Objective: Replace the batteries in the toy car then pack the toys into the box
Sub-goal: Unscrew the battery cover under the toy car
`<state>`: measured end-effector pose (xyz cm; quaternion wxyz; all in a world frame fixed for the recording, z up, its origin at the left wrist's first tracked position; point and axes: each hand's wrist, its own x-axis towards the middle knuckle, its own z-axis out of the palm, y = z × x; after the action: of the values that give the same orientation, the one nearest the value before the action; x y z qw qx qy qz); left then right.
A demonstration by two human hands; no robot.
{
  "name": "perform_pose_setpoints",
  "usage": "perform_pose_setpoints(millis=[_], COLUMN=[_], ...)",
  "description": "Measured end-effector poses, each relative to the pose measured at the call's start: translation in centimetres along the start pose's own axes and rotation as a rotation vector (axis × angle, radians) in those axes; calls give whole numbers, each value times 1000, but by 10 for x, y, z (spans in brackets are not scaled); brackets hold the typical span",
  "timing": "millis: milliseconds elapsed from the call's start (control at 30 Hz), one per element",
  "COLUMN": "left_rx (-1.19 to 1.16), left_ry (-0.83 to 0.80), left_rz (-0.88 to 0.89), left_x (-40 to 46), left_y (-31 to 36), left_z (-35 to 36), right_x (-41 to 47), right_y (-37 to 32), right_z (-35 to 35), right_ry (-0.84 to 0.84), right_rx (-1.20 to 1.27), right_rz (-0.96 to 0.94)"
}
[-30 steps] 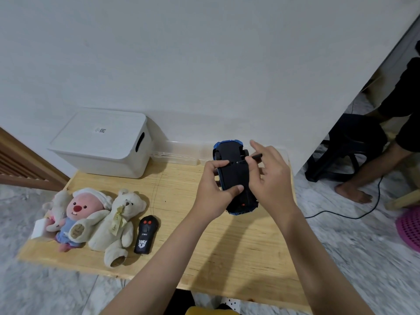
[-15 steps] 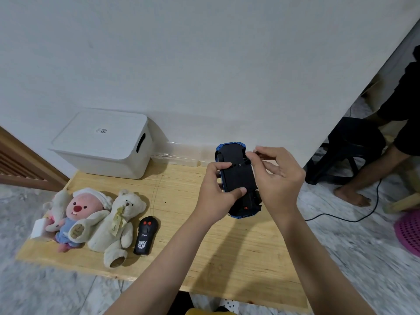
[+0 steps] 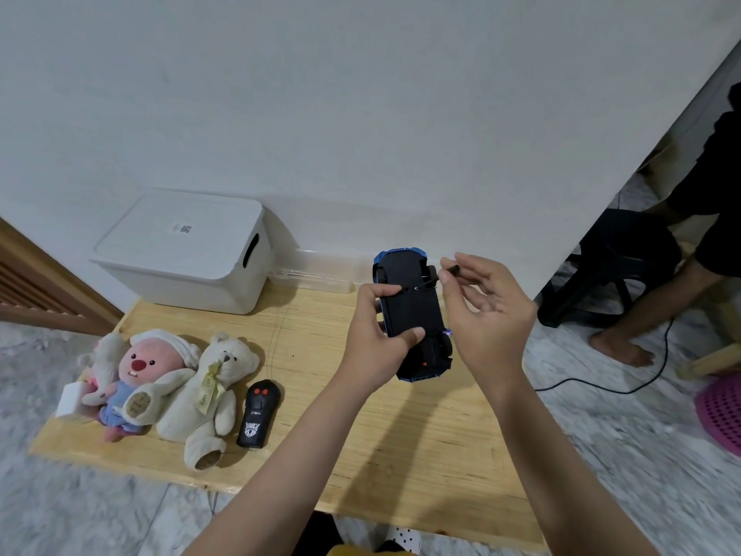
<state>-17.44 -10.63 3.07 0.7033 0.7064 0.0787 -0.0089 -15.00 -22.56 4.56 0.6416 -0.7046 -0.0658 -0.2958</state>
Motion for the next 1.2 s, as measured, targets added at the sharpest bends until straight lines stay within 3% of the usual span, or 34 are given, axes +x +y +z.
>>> perform_pose_setpoints(millis=[267, 800, 1200], left_rx=[17, -89, -40], left_ry=[-13, 3, 26], left_rz=[16, -62, -235], left_x=[-1, -4, -28], left_y=[-2, -24, -72], left_z=[-2, -16, -27], right_x=[-1, -17, -104], right_y=[-2, 18, 123], right_z=[2, -29, -67], right_ry=[-11, 32, 23], right_rx=[-44, 79, -478], right_rz=[-49, 279, 600])
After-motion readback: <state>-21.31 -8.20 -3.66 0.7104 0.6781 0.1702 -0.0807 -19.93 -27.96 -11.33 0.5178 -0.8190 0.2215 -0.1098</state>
